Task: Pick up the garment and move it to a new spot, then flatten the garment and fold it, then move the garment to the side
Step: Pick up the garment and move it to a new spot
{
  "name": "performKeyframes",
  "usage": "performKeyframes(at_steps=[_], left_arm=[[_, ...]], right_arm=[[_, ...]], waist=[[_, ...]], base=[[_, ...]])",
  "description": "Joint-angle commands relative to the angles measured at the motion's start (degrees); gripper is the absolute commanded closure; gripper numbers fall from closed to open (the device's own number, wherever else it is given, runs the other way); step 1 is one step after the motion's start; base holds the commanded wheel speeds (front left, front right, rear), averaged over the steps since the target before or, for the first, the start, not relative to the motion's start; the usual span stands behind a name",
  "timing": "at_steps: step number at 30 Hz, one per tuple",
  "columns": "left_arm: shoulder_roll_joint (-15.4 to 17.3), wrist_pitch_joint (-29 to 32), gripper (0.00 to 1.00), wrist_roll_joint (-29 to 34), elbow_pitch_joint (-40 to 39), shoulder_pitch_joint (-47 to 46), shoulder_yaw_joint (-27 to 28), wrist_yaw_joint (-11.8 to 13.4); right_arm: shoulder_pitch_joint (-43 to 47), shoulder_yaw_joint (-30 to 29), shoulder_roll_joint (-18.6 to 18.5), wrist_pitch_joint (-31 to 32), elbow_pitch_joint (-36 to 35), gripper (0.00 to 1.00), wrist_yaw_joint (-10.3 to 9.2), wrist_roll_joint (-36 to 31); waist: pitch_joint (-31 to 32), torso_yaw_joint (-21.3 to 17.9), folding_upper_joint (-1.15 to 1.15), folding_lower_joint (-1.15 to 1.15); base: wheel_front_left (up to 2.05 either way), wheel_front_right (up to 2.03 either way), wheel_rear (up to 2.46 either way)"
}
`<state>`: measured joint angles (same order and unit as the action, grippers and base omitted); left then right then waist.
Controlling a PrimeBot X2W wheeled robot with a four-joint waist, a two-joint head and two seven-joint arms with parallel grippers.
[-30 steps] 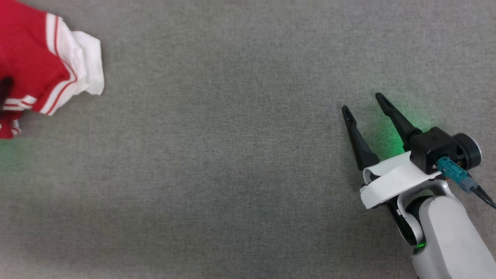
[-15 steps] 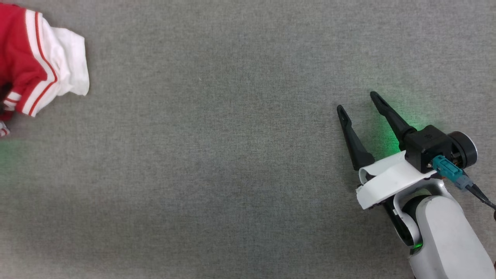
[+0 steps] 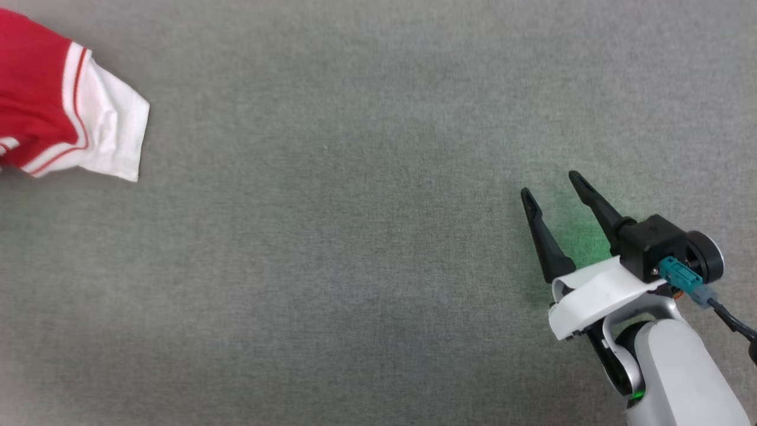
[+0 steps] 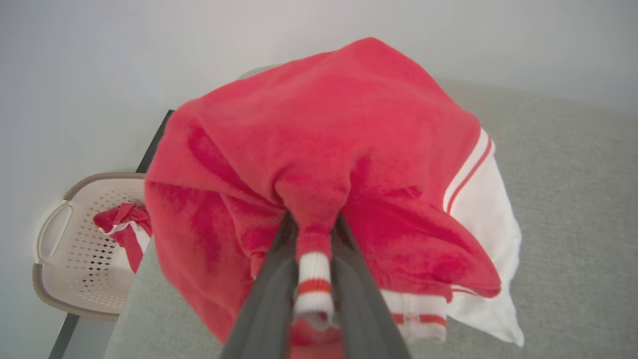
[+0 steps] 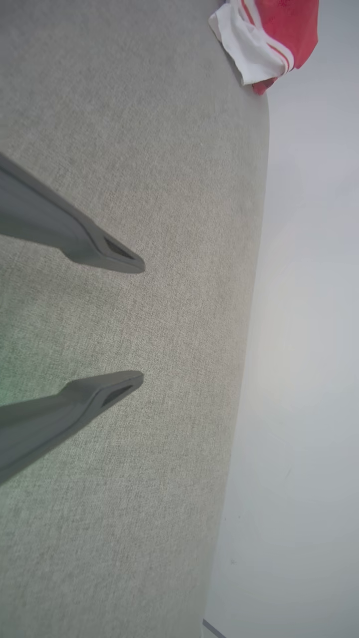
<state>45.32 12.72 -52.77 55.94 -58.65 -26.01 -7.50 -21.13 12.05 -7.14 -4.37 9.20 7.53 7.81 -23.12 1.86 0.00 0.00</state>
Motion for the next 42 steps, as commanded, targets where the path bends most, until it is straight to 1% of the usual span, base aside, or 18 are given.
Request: performKeyframes(at_steps=[1,5,9,12,17,23,27,30,31,36,40,42], left_arm=[[0.98,-1.18,1.00,0.16,-0.61,-0.64,-0.02,0.07],[2.42,-3.43,1.00,1.18,-2.75,-1.48,-0.92,0.06],[4.08,-4.33,1.00,2.45,-5.37,-2.96,-1.62,0.28],[4.47,-3.78,1.00,3.25,-8.03,-3.48,-2.19,0.74],[6.24,-1.15,1.00,3.70,-13.75,-2.84,-2.63,2.54],[8.52,2.48,1.00,1.70,-23.00,0.50,-1.80,5.97],[10.34,4.74,1.00,0.36,-30.09,4.08,-1.41,8.45],[11.64,6.23,1.00,-0.80,-35.69,6.56,-0.86,10.78],[11.64,6.23,1.00,-0.80,-35.69,6.56,-0.86,10.78],[13.10,8.80,1.00,-2.72,-44.68,10.59,-0.34,14.85],[13.50,11.39,1.00,-3.76,-51.26,12.91,-0.59,18.12],[13.36,12.46,1.00,-4.06,-54.23,13.51,-0.94,19.28]], right_arm=[[0.97,-0.21,0.03,-0.44,0.39,0.00,-0.08,0.31],[1.85,-0.63,0.22,-1.15,1.47,0.00,-0.08,0.77],[2.01,-0.87,0.46,-1.67,2.21,0.00,-0.08,1.18],[2.39,-1.07,0.53,-2.00,2.86,0.00,-0.08,1.56],[2.96,-1.20,0.87,-2.49,3.58,0.00,-0.08,1.90],[3.03,-1.65,0.60,-3.13,4.14,0.00,-0.08,2.30],[3.01,-2.58,0.60,-3.70,4.46,0.00,-0.08,2.41],[3.31,-3.84,0.40,-4.02,4.65,0.00,-0.08,2.42],[3.31,-3.84,0.40,-4.02,4.65,0.00,-0.08,2.42],[3.60,-6.53,0.05,-4.67,4.82,0.00,-0.08,2.30],[3.33,-9.32,-0.26,-5.22,5.05,0.00,-0.08,1.73],[2.98,-10.76,-0.40,-5.29,5.16,0.00,-0.08,1.50]], waist=[[2.81,1.06,0.00,0.00],[5.57,1.86,0.00,0.00],[7.89,2.54,0.00,0.00],[9.56,3.07,0.00,0.00],[12.08,3.52,0.00,0.00],[14.37,3.29,0.00,0.00],[15.64,2.16,0.00,0.00],[16.29,0.99,0.00,0.00],[16.29,0.99,0.00,0.00],[16.68,-1.67,0.00,0.00],[16.38,-4.28,0.00,0.00],[16.03,-5.65,0.00,0.00]], base=[[0.00,0.00,0.00],[0.00,0.00,0.00],[0.00,0.00,0.00],[0.00,0.00,0.00],[0.00,0.00,0.00],[0.00,0.00,0.00],[0.00,0.00,0.00],[0.00,0.00,0.00],[0.00,0.00,0.00],[0.00,0.00,0.00],[0.00,0.00,0.00],[0.00,0.00,0.00]])
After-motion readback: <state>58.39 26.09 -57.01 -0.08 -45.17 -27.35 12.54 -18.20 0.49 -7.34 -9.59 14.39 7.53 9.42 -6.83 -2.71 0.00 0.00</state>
